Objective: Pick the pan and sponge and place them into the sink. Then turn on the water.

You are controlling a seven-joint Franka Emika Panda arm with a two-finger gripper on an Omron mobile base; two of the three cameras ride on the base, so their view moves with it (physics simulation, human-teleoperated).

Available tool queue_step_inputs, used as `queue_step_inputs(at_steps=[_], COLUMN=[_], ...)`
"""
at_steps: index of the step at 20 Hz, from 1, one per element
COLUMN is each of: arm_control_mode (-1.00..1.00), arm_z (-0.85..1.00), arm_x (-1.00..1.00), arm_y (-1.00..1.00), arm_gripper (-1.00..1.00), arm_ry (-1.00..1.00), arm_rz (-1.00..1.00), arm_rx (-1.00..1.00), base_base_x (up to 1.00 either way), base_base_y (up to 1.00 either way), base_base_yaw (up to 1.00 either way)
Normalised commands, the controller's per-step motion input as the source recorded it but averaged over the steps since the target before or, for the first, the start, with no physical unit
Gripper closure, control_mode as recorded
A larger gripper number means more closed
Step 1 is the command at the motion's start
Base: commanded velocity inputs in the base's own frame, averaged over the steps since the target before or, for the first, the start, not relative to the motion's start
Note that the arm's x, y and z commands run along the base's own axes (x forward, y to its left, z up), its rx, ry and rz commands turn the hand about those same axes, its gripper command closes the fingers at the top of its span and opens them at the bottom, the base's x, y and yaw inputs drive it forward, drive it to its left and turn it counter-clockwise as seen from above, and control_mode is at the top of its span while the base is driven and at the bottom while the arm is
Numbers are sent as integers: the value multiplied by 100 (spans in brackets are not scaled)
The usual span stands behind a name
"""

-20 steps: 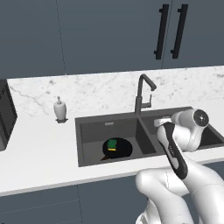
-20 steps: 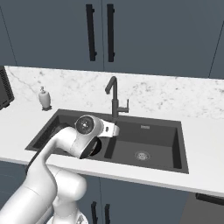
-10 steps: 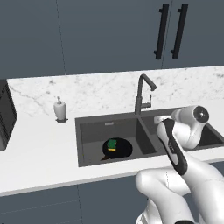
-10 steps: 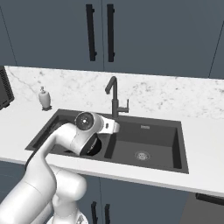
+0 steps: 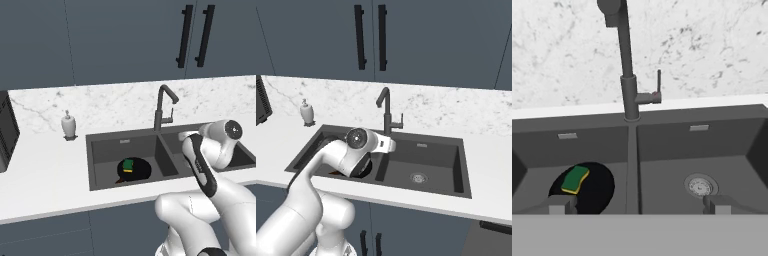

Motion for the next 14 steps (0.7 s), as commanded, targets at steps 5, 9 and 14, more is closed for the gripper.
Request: queue_step_inputs(at_steps=[5,9,14], arm_control_mode=[-100,-100,-100], arm_z=[-7,-19,-2], arm_x=[0,0,5], arm_y=[-1,0,-14], arm_gripper=[-100,-100,-100], arm_ry=[-4,-8,-18], arm_rz=[0,0,0], arm_rx=[0,0,0], base_base_x=[0,0,0], base_base_y=[0,0,0], base_base_yaw=[0,0,0])
